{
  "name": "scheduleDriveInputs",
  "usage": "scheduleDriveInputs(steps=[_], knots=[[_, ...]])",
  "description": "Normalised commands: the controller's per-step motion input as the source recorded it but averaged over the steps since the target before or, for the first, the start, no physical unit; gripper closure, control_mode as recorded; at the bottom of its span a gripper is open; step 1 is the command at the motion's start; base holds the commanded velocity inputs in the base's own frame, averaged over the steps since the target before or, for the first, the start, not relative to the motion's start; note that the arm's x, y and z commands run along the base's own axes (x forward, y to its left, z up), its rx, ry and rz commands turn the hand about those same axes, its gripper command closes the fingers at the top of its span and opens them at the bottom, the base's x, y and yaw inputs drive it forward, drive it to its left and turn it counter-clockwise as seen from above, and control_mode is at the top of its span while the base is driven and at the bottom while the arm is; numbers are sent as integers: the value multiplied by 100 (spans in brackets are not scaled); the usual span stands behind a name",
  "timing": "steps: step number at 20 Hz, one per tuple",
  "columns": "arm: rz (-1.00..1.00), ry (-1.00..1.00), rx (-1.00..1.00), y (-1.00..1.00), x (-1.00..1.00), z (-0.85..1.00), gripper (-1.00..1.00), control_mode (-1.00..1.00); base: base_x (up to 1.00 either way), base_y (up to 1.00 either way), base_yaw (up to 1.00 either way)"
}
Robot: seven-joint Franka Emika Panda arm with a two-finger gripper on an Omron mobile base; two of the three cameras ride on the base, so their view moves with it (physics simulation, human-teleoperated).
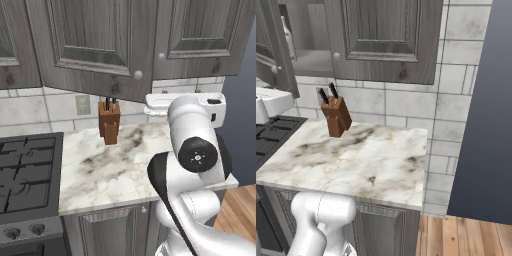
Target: Open the cabinet directly in front. Then move the liquor and the mug to the dining counter with the jar on it.
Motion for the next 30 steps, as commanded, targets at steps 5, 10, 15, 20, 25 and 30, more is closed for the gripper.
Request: scheduleDriveInputs(steps=[5,10,15,20,25,30], knots=[[16,22,23,-67,6,2,-100,-100,0,0,0],[14,23,20,-33,6,5,-100,-100,0,0,0],[15,16,24,-3,3,4,-100,-100,0,0,0],[10,2,20,0,0,-1,-100,-100,0,0,0],[2,0,0,3,17,0,-100,-100,0,0,0],[8,0,8,1,44,0,-100,-100,0,0,0]])
